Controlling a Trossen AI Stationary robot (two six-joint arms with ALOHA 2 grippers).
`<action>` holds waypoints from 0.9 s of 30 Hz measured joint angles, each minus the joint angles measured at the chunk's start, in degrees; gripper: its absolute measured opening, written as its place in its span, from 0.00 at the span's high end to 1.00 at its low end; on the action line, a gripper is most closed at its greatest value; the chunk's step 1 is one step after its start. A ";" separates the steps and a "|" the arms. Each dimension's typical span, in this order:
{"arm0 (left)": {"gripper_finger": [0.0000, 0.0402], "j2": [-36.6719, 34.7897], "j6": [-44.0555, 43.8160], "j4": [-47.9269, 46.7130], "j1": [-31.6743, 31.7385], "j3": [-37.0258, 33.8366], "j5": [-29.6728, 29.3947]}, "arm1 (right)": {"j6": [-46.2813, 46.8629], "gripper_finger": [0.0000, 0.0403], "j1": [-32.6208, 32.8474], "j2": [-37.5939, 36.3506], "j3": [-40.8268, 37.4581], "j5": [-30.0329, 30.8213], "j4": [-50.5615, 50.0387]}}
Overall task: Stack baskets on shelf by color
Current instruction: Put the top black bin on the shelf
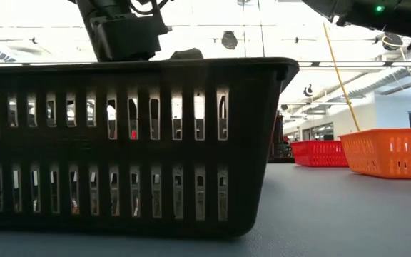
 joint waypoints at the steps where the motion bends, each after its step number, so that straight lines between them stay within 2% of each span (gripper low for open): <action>1: 0.92 -0.59 -1.20 -0.72 -0.21 0.12 -0.01 | -0.02 0.84 0.00 -0.06 0.00 0.00 0.00; 4: 0.98 -3.08 -4.91 -1.46 -0.85 1.62 -0.28 | 0.00 0.84 0.00 -0.12 0.02 0.02 -0.04; 14: 0.98 -13.09 -23.66 -1.21 -1.07 5.99 -1.46 | 1.33 0.84 0.00 -0.97 0.00 0.08 -0.39; 17: 0.98 -15.78 -28.63 -2.65 -0.77 7.31 -4.60 | 1.72 0.84 0.00 -1.29 0.01 0.08 -0.70; 20: 0.99 -18.71 -31.77 -6.88 0.65 9.09 -10.46 | 1.92 0.84 0.00 -1.34 0.00 0.08 -0.76; 23: 0.98 -20.61 -33.85 -8.35 3.47 9.48 -15.51 | 2.44 0.84 0.00 -1.44 0.00 0.07 -0.75; 27: 0.99 -21.45 -35.62 -8.37 8.63 9.46 -18.55 | 2.97 0.84 0.00 -1.45 0.00 0.04 -0.75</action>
